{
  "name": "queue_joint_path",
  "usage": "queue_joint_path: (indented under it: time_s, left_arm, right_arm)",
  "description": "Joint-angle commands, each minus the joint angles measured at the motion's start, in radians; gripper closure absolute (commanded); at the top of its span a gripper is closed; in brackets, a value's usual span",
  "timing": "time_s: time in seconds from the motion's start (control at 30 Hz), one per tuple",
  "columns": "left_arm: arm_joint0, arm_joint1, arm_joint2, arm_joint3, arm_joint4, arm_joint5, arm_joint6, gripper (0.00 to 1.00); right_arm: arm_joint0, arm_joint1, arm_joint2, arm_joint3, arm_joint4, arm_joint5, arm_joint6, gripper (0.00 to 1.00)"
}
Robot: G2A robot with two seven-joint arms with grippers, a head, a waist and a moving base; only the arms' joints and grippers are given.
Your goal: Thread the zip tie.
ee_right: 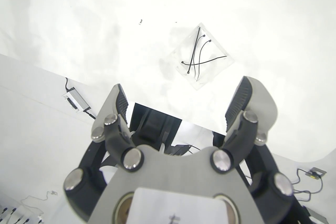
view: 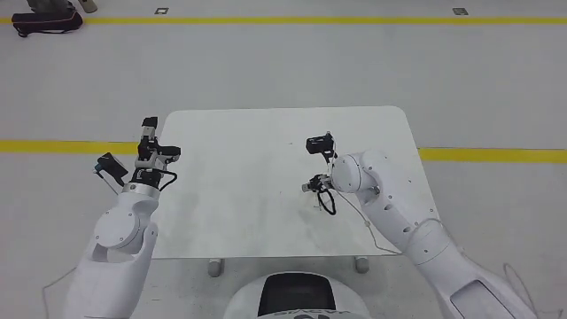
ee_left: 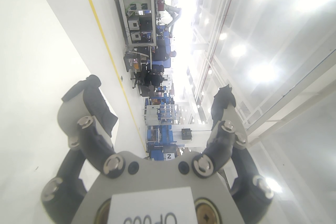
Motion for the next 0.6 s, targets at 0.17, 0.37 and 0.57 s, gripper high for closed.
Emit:
queue_joint_path:
  time_s: [0.17, 0.37, 0.57]
  left_arm:
    - [0.000, 0.000, 0.000, 0.000, 0.000, 0.000, 0.000, 0.00]
    - [0.000, 0.000, 0.000, 0.000, 0.000, 0.000, 0.000, 0.00]
    - [0.000, 0.000, 0.000, 0.000, 0.000, 0.000, 0.000, 0.00]
  right_arm:
    - [-0.013, 0.000, -0.028, -0.012, -0.069, 0.000, -0.023, 0.00]
    - [-0.046, -0.023, -0.013, 0.000, -0.183, 0.000, 0.023, 0.00]
    - [-0.081, -0.076, 0.048, 0.031, -0.279, 0.000, 0.068, 0.00]
